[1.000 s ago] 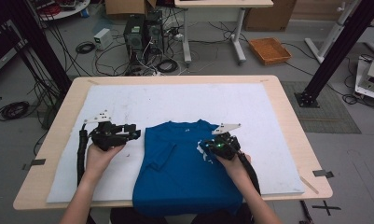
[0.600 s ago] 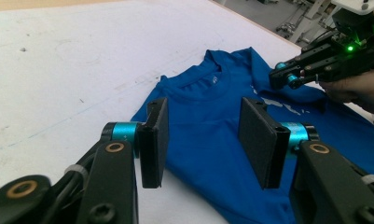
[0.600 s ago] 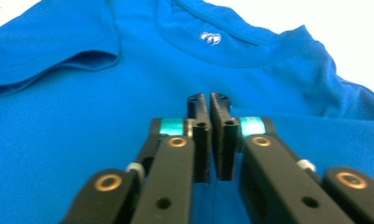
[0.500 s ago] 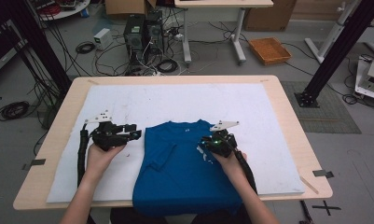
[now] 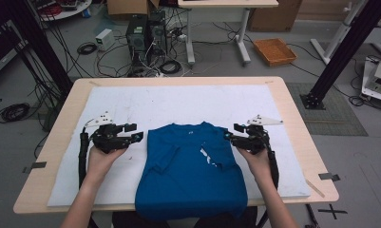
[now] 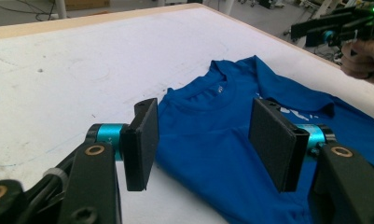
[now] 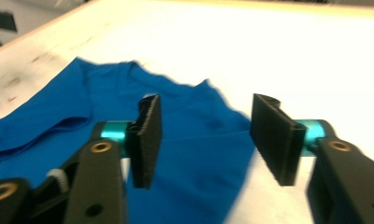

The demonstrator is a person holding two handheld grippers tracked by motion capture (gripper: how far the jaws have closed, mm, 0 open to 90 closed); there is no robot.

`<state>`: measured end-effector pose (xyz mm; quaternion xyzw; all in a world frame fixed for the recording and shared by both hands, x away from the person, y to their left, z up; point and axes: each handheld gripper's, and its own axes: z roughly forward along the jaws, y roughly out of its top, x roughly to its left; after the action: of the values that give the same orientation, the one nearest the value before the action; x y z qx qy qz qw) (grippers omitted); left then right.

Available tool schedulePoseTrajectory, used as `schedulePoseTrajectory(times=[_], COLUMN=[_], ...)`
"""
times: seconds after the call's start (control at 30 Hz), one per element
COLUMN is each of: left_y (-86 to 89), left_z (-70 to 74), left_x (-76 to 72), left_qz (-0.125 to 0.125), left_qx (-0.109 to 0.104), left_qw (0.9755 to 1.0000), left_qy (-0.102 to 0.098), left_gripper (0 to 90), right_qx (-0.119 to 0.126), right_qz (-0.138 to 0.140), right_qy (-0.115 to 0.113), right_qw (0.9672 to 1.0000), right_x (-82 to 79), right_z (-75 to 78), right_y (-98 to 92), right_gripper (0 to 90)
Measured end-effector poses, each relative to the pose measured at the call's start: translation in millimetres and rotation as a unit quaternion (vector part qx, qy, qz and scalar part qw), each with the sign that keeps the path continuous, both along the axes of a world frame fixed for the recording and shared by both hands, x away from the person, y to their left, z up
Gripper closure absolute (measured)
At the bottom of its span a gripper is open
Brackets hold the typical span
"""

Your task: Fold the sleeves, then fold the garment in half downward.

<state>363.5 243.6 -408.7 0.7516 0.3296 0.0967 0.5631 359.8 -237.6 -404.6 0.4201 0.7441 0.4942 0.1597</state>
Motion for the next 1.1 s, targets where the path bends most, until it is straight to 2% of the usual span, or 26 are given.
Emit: schedulePoseTrajectory(times=[0.1,0.2,0.37,0.5,0.67,0.83,1.1], left_y=[-1.1,-3.0,-7.9,-10.2,-11.0,-13.8,-24.1], left_z=[0.3,-0.4,-0.6,0.7,0.2,2.3,-6.4], left_x=[-0.3,0.0,-1.3,-2.7,-2.8,-4.6,7.8], left_qz=[0.003,0.003,-0.003,-0.005,-0.009,-0.009,-0.005], left_qx=[0.000,0.003,0.016,0.016,0.022,0.017,0.020], left_qw=[1.0000,1.0000,0.9999,0.9998,0.9997,0.9998,0.9998], left_qy=[-0.003,0.000,-0.002,-0.010,-0.003,-0.008,0.004], left_gripper=[41.6,41.6,40.4,40.4,40.4,40.4,41.8], right_qx=[-0.002,0.003,0.009,0.006,0.008,0.013,0.001], right_qz=[-0.017,-0.028,-0.044,-0.050,-0.054,-0.058,-0.054], right_qy=[-0.016,-0.018,-0.020,-0.022,-0.022,-0.023,-0.009], right_qw=[0.9997,0.9995,0.9988,0.9985,0.9983,0.9980,0.9985], right_x=[-1.1,-0.5,-2.2,-2.5,-2.4,-3.8,8.7], right_z=[3.6,4.7,3.4,3.7,4.2,5.3,-0.4], right_y=[-14.2,-25.8,-37.5,-40.1,-43.7,-45.9,-38.5], right_gripper=[37.7,33.8,33.2,33.7,34.0,34.3,37.5])
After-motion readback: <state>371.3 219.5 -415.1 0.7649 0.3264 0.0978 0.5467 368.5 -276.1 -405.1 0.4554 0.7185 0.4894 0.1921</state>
